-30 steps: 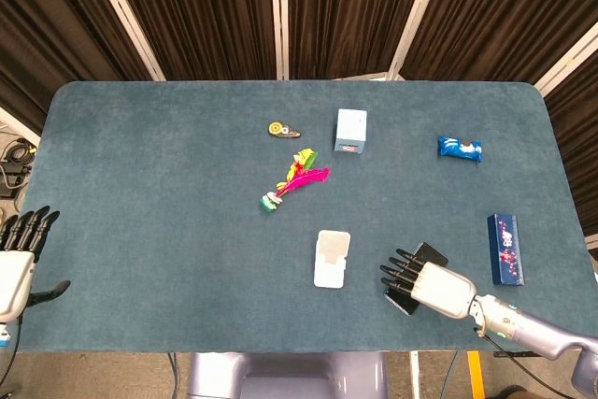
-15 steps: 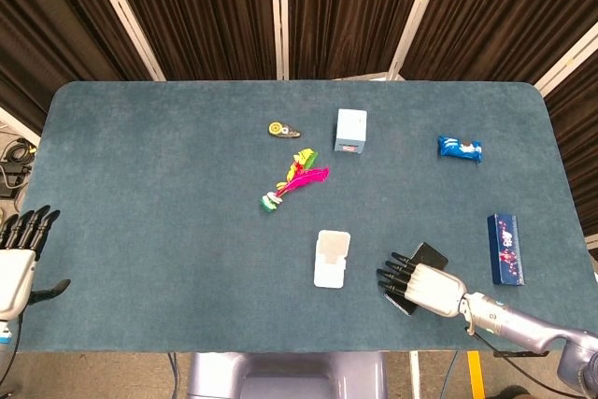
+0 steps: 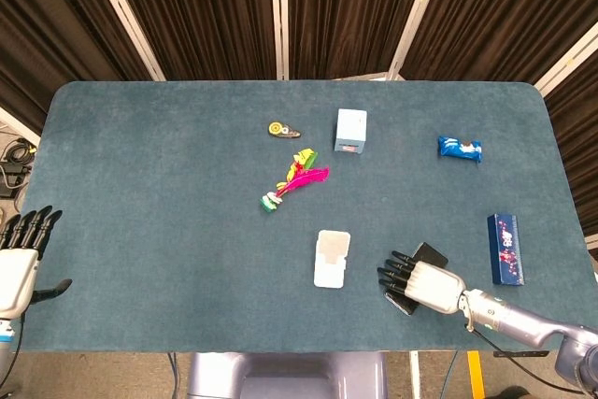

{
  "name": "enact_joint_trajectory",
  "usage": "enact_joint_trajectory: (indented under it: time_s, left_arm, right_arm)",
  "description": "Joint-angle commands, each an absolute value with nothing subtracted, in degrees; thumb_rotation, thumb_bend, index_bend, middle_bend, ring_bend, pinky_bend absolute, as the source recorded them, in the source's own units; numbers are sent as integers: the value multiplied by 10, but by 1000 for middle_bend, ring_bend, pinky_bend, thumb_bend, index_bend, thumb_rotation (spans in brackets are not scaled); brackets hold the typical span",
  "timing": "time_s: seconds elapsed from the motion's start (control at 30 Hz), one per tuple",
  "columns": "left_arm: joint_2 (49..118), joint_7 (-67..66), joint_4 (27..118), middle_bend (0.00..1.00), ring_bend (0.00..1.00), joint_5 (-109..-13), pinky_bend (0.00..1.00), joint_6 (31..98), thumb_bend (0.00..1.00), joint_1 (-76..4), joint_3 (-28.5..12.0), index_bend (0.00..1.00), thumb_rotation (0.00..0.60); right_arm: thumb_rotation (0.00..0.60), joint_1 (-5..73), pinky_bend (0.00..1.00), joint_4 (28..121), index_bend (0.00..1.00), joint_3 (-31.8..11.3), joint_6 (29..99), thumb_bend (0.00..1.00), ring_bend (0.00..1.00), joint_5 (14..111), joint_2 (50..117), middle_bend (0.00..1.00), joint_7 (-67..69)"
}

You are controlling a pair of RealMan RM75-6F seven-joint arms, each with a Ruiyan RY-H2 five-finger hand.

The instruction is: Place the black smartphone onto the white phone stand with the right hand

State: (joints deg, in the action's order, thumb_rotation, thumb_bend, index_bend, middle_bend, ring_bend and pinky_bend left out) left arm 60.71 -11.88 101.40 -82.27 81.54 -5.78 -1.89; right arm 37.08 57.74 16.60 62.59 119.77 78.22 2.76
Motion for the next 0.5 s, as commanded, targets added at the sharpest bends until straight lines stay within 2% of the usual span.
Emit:
enact_joint_trajectory:
  time_s: [0.03,0.13,0.27,0.37,0.5]
  left_arm:
    - [608,-121,1013,0,0,-821,0,814,0,-58,-19,0,600]
    - [610,-123,1013,0,0,-819,0,812,0,-60,-19,0,600]
    - [611,-127,1012,0,0,-817,0,811,0,-61,-19,0,600]
    - [612,-128,1012,0,0,-816,0,811,0,-61,-19,0,600]
    - [613,-130,1012,0,0,-817,0,811,0,-61,-18,0,600]
  right_arm:
    - [600,374,67,566,199,172,630,0,57,1195,787,200,39]
    - [600,375,215,553,345,177,640,16,193,1195,793,348,52]
    - [600,372,401,528,468,182,668,126,372,1199,803,521,65]
    - [600,368,451,511,525,183,693,183,421,1203,809,568,67]
    - [600,365,471,493,548,180,724,212,443,1207,812,589,57]
